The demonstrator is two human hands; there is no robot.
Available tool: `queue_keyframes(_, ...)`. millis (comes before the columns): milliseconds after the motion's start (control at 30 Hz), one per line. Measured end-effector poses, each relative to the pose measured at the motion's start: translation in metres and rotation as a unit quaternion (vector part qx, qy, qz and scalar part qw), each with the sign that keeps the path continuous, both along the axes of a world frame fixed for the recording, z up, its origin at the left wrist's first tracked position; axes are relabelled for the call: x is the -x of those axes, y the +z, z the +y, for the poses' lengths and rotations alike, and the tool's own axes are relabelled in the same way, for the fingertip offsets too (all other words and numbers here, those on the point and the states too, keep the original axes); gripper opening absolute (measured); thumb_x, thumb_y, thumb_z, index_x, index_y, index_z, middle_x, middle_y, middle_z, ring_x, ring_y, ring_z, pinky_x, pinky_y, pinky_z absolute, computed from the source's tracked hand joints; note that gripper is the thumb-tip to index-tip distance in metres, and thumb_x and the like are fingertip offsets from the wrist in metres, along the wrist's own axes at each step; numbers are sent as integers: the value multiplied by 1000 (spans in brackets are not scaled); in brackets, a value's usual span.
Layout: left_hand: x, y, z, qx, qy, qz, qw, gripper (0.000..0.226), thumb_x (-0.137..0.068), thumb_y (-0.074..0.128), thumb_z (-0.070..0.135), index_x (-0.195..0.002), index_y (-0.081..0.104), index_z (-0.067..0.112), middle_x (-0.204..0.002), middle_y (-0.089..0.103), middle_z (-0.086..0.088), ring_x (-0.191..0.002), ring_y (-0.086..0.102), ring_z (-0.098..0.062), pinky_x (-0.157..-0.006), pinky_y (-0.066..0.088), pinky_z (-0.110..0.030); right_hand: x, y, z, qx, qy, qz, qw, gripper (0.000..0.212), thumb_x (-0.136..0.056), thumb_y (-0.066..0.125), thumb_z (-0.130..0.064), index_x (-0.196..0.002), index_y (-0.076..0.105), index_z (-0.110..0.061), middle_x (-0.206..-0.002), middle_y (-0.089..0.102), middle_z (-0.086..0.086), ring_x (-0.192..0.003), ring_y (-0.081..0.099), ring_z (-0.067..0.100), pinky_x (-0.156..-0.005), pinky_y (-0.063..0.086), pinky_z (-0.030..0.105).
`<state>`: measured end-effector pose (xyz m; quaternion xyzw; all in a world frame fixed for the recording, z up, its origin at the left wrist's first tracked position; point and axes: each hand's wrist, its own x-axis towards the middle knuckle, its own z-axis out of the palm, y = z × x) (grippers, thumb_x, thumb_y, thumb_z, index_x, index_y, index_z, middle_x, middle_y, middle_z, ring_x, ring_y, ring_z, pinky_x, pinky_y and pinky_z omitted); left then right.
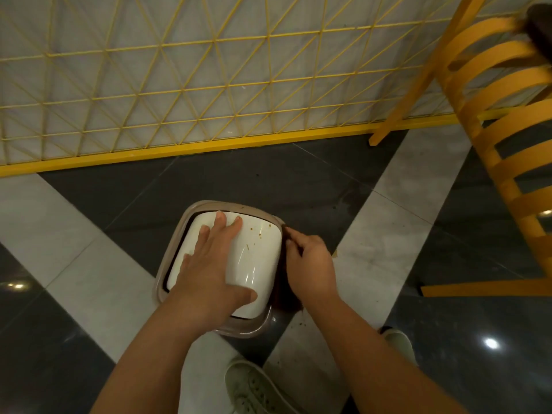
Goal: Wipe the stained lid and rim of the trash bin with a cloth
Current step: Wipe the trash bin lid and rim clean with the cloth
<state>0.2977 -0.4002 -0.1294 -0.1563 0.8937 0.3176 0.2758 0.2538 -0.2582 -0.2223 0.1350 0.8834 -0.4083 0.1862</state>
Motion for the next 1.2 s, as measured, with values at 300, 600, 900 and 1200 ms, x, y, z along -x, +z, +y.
queue_keyframes(300,-1,-2,-1,1,-1,3,1000,113,-74,79,25,-145,-7,43,-153,-21,22,-144,-17,-10,-119,8,-47,-84,6,11,-1,81,-20,997,34,-98,43,-32,-129,50,-43,-114,49,-17,-96,47,-2,-95,41,13)
queue_keyframes(600,0,-2,-2,-10,-2,4,1000,113,-74,79,24,-145,-7,44,-153,-22,24,-143,-18,-8,-119,8,-47,29,-2,2,-75,112,72,988,33,-100,40,-28,-126,57,-35,-117,52,0,-97,53,14,-75,40,20)
queue_keyframes(900,-1,-3,-3,-10,-3,3,1000,113,-74,79,25,-145,-6,44,-153,-21,23,-144,-17,-8,-119,7,-47,-26,-5,12,-50,82,54,994,31,-97,46,-30,-127,55,-35,-120,56,-7,-100,53,5,-88,39,16)
queue_keyframes(1200,0,-2,-1,8,-9,1,1000,113,-74,79,26,-145,-8,42,-154,-21,21,-144,-17,-11,-119,8,-48,-107,0,20,-1,198,50,979,35,-97,43,-36,-132,49,-40,-123,55,-16,-105,47,-3,-92,33,7)
